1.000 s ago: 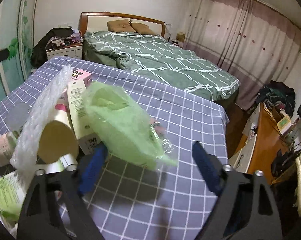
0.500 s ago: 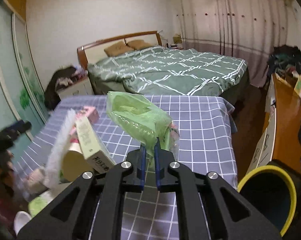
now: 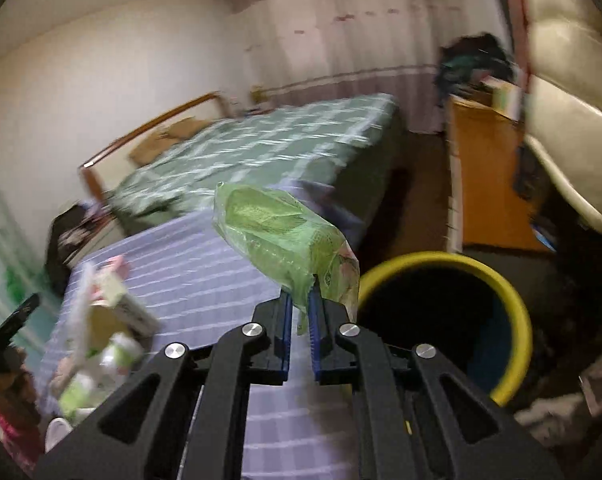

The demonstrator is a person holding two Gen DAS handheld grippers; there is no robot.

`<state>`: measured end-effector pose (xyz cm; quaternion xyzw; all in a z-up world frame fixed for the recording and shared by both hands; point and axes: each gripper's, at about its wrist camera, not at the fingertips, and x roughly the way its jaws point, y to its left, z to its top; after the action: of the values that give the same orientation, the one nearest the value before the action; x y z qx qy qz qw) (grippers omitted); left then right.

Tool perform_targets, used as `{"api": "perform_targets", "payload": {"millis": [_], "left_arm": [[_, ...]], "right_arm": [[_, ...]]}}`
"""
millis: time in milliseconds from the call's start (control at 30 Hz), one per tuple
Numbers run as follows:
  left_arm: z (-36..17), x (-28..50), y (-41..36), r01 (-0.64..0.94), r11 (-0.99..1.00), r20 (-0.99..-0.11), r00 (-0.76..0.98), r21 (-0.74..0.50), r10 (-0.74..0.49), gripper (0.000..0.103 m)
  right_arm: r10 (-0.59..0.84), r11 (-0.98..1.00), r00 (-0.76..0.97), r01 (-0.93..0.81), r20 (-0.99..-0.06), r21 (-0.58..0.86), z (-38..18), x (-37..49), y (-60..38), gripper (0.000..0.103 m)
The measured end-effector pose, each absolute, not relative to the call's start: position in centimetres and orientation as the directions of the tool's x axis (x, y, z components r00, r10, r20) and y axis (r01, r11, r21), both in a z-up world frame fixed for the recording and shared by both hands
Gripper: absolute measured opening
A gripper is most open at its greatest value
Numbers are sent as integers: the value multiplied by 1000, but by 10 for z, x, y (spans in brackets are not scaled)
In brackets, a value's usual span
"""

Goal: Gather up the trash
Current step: 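Carry the green bag over the yellow bin and open the right gripper, then grasp the white supplement bottle with the left gripper and lift it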

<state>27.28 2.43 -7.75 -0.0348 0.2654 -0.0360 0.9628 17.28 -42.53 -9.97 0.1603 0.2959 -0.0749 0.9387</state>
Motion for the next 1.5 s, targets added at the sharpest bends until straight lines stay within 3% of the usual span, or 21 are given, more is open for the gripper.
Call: {"api": "perform_targets", "payload": {"millis": [200, 300, 367, 467, 533, 700, 933, 1067, 1167, 1267, 1500], "left_arm": [[-77, 272, 23, 56, 995, -508, 856, -88, -93, 99], [-77, 272, 23, 56, 994, -512, 854, -90, -95, 99], [-78, 272, 23, 58, 994, -515, 852, -92, -98, 99], [-78, 273, 21, 65, 994, -522, 847, -92, -104, 99], [-78, 273, 21, 75, 993, -529, 841, -95, -114, 99], [-77, 272, 14, 111, 989, -536, 831, -97, -146, 99], [-71, 266, 6, 197, 976, -539, 814, -96, -217, 99], [-72, 253, 6, 262, 957, -585, 759, -125, -285, 99], [-82, 241, -3, 292, 953, -647, 713, -74, -269, 97], [-96, 234, -9, 310, 950, -703, 665, -44, -250, 84], [-126, 240, -26, 376, 926, -796, 557, -14, -238, 67]], "right_arm": [[-131, 909, 724, 361, -677, 210, -138, 184, -457, 12], [-154, 891, 672, 411, -724, 192, -160, 191, -468, 35], [-155, 884, 659, 426, -736, 195, -165, 194, -472, 39], [-171, 881, 667, 433, -725, 191, -159, 193, -469, 43], [-146, 886, 698, 408, -701, 222, -150, 189, -456, 51], [-85, 923, 794, 291, -602, 253, -126, 187, -412, 60], [-101, 958, 806, 238, -584, 163, -131, 195, -367, 61], [-111, 959, 801, 243, -588, 149, -136, 195, -362, 61], [-123, 959, 804, 247, -582, 140, -138, 195, -361, 61], [-116, 958, 810, 244, -575, 149, -139, 195, -360, 61], [-94, 958, 815, 231, -572, 171, -140, 195, -362, 61]]}}
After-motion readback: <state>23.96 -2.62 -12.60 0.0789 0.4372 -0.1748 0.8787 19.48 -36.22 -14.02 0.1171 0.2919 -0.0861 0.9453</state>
